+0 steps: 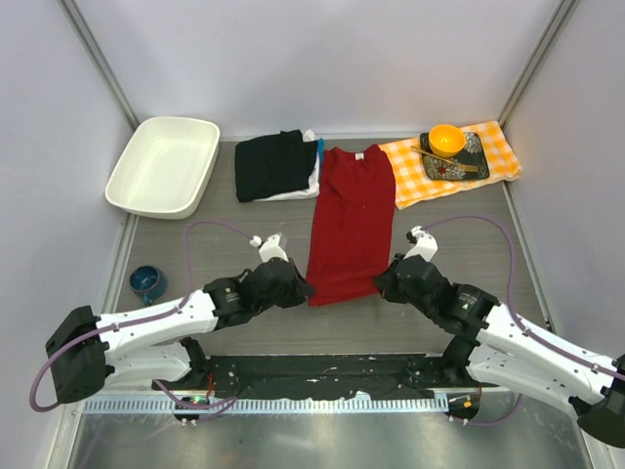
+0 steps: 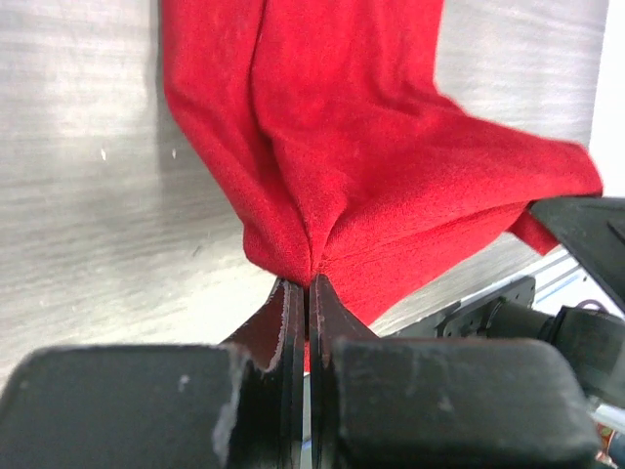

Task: Fold and stack the t-shirts
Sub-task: Fold the tshirt

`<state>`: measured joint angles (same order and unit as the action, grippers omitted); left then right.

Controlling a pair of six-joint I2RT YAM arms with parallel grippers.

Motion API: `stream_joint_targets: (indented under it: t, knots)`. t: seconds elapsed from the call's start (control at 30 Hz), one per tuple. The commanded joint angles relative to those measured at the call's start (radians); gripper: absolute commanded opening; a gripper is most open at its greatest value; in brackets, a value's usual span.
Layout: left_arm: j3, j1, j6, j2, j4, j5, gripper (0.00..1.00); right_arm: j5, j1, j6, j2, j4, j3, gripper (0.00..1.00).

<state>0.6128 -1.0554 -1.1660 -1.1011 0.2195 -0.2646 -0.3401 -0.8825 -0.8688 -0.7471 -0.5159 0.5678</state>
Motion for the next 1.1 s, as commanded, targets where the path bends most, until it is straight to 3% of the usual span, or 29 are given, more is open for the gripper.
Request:
stream_joint_targets:
  t: [0.0, 0.73, 1.07]
  knots:
    - [0.091, 0.057, 0.12, 0.001, 0.046, -0.03, 0.0, -0.166, -0.003, 0.097, 0.006, 0.013, 0.07, 0.01]
    - [0.363, 0.314, 0.229, -0.473, -0.19, 0.26, 0.0, -0.37, 0.033, -0.012, -0.168, 0.071, 0.049, 0.01]
    - [0.507, 0.394, 0.252, -0.582, -0.175, 0.347, 0.0, -0.194, 0.276, 0.062, -0.322, 0.289, 0.01, 0.01]
